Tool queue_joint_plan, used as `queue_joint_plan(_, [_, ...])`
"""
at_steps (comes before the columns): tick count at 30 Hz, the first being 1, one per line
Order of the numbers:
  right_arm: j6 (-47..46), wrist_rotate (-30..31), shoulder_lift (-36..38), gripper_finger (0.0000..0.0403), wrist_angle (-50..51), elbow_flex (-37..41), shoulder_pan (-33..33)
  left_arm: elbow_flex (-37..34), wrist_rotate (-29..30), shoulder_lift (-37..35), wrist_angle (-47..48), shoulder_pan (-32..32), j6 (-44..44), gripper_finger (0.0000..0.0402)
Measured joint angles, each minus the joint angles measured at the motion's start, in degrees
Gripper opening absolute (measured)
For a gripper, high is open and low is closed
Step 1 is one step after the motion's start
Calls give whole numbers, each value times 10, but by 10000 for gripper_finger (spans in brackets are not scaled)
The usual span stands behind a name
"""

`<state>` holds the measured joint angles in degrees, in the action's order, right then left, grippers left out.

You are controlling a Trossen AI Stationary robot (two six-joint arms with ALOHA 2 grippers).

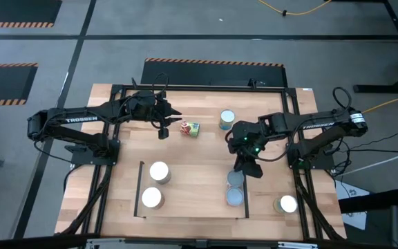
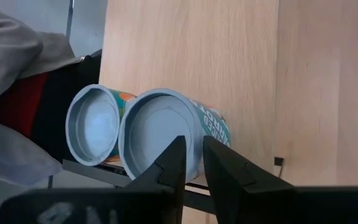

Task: Pick and place cans onto a shelf
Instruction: Put the canned carrots on the shelf

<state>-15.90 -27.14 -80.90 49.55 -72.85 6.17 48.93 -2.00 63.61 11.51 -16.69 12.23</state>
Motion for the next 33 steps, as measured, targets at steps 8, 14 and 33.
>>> queue_joint_plan(8, [15, 3, 0, 60, 14, -37, -7, 0, 0, 0, 0, 0, 0, 83])
queue_joint_plan(14, [46, 77, 0, 60, 51, -92, -25, 0, 0, 0, 0, 0, 0, 83])
queue_joint_plan(33, [103, 352, -19, 123, -37, -130, -108, 0, 0, 0, 0, 0, 0, 83])
